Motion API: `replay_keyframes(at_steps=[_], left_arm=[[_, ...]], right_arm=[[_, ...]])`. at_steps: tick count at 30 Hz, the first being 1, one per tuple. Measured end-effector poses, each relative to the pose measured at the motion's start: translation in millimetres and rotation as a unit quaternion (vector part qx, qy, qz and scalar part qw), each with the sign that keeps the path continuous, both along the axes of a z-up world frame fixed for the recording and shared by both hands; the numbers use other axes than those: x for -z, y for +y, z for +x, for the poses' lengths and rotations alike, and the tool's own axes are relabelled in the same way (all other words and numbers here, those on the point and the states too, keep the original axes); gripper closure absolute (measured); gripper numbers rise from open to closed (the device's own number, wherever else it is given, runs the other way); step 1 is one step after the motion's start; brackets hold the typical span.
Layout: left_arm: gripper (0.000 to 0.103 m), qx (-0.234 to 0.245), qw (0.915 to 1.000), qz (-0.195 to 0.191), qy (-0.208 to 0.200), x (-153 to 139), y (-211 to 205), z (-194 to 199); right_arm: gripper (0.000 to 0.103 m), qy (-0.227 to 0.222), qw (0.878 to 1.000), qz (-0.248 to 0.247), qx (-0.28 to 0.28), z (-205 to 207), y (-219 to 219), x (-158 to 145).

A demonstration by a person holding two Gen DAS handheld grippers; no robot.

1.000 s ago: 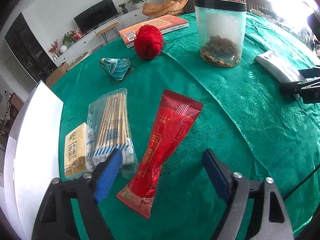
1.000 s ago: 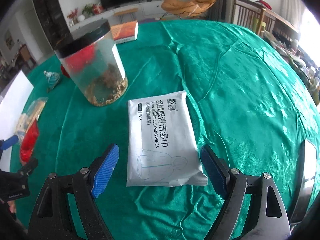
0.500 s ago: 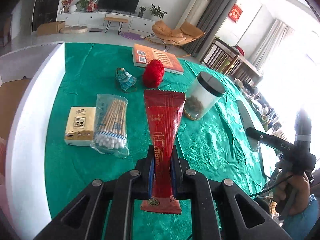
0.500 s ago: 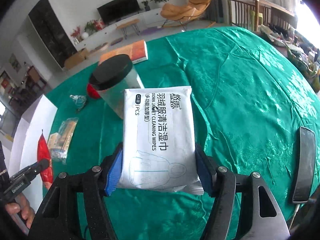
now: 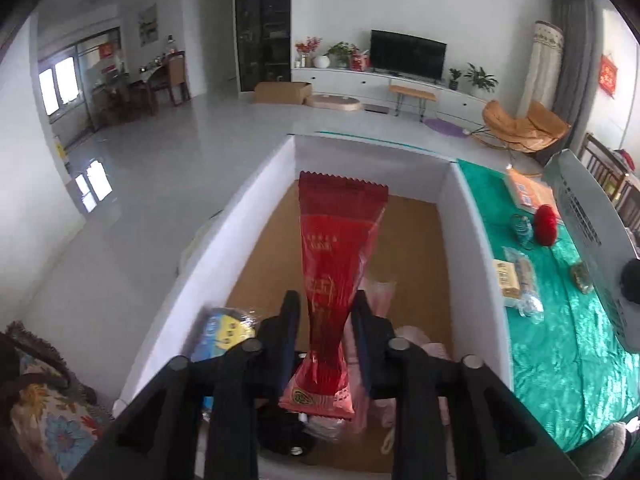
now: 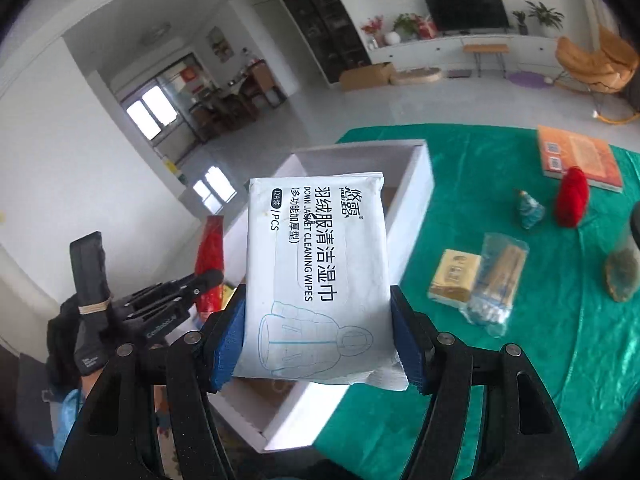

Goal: Organize soft objects

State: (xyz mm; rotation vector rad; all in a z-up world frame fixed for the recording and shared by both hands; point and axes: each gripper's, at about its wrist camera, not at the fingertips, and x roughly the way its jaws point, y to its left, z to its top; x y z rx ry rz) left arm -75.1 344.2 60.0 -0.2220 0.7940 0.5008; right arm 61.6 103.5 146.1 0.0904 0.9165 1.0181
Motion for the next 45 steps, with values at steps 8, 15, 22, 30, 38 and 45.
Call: replay_keyframes(at_steps=[8, 15, 22, 30, 38, 45], left_arm=[[0.0, -0.056, 0.9964, -0.042, -0.047, 23.4, 5.0, -7.8], [0.0, 0.086, 0.9894, -0.07, -0.094, 2.3, -98.5, 41.6], [0.0, 0.252, 0.9595, -0.121, -0.029, 46.5, -242.4, 99.4], [0.0, 0.299, 0.9502, -0.069, 0.055, 127.3, -301.9, 148.1], [0.0, 0.305, 0.9491, -0.04, 0.068, 153.7, -287.8, 152.0], [0.0, 0.315, 0.947, -0.018, 0.06, 155.2, -291.7, 147.4]], right_arm=[[0.024, -0.012, 0.999, -0.034, -0.032, -15.8, 23.7, 34.5], [0.023, -0.092, 0.972, -0.16, 0.144, 27.7, -92.5, 91.9], [0.023, -0.051, 0.924, -0.239, 0.293, 55.5, -212.9, 172.8], [0.023, -0.052, 0.892, -0.253, 0.37, 57.4, -261.1, 190.1], [0.018, -0.049, 0.892, -0.244, 0.377, 56.8, -260.8, 194.3], [0.017, -0.048, 0.892, -0.244, 0.378, 56.2, -260.9, 194.9]])
